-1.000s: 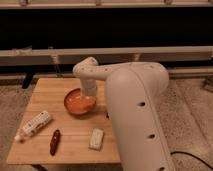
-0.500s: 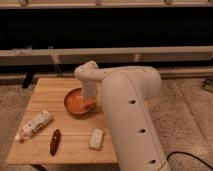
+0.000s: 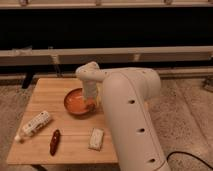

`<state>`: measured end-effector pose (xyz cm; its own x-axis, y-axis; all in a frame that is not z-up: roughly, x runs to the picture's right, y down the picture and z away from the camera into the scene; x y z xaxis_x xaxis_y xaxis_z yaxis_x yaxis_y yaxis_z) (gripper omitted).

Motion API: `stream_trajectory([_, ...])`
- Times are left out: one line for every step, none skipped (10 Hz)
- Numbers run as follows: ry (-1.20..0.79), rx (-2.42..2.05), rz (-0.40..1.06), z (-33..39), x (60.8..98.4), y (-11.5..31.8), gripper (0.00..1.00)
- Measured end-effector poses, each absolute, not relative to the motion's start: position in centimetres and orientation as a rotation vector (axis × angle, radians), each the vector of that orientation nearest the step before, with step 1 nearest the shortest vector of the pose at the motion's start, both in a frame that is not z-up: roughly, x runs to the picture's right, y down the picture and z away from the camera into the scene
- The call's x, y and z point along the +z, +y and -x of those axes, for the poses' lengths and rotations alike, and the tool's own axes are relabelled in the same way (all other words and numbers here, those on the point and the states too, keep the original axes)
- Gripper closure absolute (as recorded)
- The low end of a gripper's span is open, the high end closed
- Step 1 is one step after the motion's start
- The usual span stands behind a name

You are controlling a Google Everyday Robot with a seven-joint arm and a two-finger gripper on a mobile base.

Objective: Pick up the ceramic bowl

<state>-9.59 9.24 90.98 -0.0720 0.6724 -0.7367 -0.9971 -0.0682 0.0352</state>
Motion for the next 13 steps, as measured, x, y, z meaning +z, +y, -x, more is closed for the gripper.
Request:
stream_trajectory([0.655, 1.548, 0.660, 9.5, 90.4, 8.7, 0.78])
stream_trajectory([0.652, 1.547, 0.666, 9.5, 90.4, 8.6, 0.87])
stream_trajectory([0.648, 1.545, 0.670, 9.6, 90.4, 8.7, 0.95])
stream_trajectory([0.641, 1.542, 0.677, 9.8, 90.3, 8.6, 0.99])
stream_trajectory([0.628, 1.535, 0.687, 9.9, 89.8, 8.0, 1.00])
stream_trajectory([0.620, 1.528, 0.698, 10.1, 89.2, 7.4, 1.00])
stream_trajectory([0.607, 1.518, 0.713, 10.2, 88.4, 6.5, 1.00])
stream_trajectory([0.598, 1.513, 0.723, 10.4, 88.0, 6.0, 1.00])
stream_trajectory([0.593, 1.508, 0.727, 10.5, 88.0, 5.9, 1.00])
stream_trajectory([0.588, 1.501, 0.733, 10.6, 88.0, 5.7, 1.00])
stream_trajectory([0.577, 1.487, 0.747, 11.1, 87.5, 4.9, 1.00])
stream_trajectory([0.570, 1.480, 0.755, 11.2, 86.9, 4.3, 1.00])
stream_trajectory([0.566, 1.473, 0.761, 11.1, 86.4, 3.8, 1.00])
